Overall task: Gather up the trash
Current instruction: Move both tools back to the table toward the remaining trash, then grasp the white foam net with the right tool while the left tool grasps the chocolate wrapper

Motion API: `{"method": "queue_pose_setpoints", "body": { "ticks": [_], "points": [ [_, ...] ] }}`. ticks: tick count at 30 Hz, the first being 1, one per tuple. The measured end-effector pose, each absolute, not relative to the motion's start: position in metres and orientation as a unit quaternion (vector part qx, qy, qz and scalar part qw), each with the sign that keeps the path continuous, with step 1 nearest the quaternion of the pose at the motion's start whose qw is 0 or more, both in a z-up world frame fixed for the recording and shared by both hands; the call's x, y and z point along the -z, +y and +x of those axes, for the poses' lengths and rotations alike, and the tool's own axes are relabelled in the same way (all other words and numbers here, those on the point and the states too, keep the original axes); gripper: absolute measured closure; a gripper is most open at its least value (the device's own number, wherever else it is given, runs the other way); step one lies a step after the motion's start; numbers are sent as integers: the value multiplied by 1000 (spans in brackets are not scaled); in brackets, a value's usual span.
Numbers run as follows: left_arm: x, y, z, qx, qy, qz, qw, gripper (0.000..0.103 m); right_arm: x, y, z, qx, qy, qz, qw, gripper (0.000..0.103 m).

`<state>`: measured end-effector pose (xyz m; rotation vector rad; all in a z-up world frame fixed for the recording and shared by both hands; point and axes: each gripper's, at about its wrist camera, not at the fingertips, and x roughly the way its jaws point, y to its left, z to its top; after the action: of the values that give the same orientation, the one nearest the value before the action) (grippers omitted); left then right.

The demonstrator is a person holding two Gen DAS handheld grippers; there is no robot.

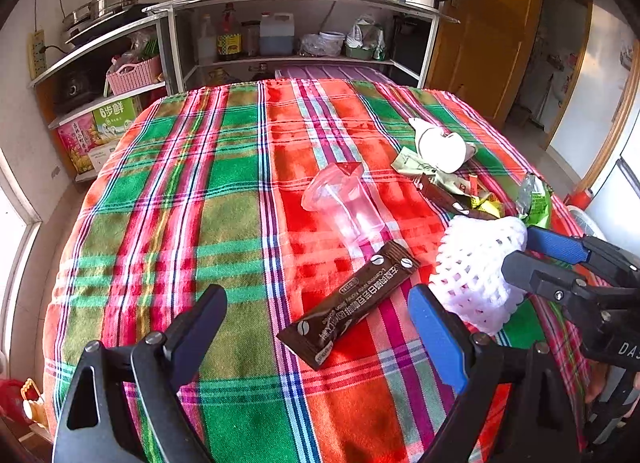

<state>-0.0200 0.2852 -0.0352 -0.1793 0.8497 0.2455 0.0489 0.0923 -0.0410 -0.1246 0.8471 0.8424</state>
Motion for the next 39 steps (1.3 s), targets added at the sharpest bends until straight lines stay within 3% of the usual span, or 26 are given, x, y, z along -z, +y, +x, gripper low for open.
{"method": "queue_pose_setpoints", "body": {
  "ticks": [6, 16, 20, 22, 23, 26, 29, 33, 39],
  "points": [
    [42, 286, -15, -107, 425, -80, 895, 10, 48, 96, 52, -392, 410, -70, 821, 41],
    [43, 278, -12, -90, 430, -65, 896, 41, 54, 89, 53, -384, 419, -72, 819, 41],
    [42, 272, -12, -84, 429, -57, 897, 52, 54, 87, 50, -387, 417, -75, 819, 55],
    [42, 271, -13, -85, 429, -55, 897, 55, 53, 87, 48, -387, 416, -78, 819, 58],
    [42, 271, -13, -83, 429, -56, 898, 63, 53, 87, 47, -387, 414, -81, 820, 59],
    [41, 269, -14, -76, 428, -56, 899, 75, 52, 86, 45, -386, 410, -82, 822, 66],
    [41, 265, -15, -73, 428, -51, 899, 81, 51, 85, 43, -384, 408, -84, 824, 72],
    [40, 266, -16, -74, 427, -58, 900, 81, 51, 85, 39, -386, 405, -85, 825, 82],
    [39, 267, -20, -75, 424, -69, 900, 82, 50, 85, 36, -387, 402, -85, 826, 89]
  ]
}}
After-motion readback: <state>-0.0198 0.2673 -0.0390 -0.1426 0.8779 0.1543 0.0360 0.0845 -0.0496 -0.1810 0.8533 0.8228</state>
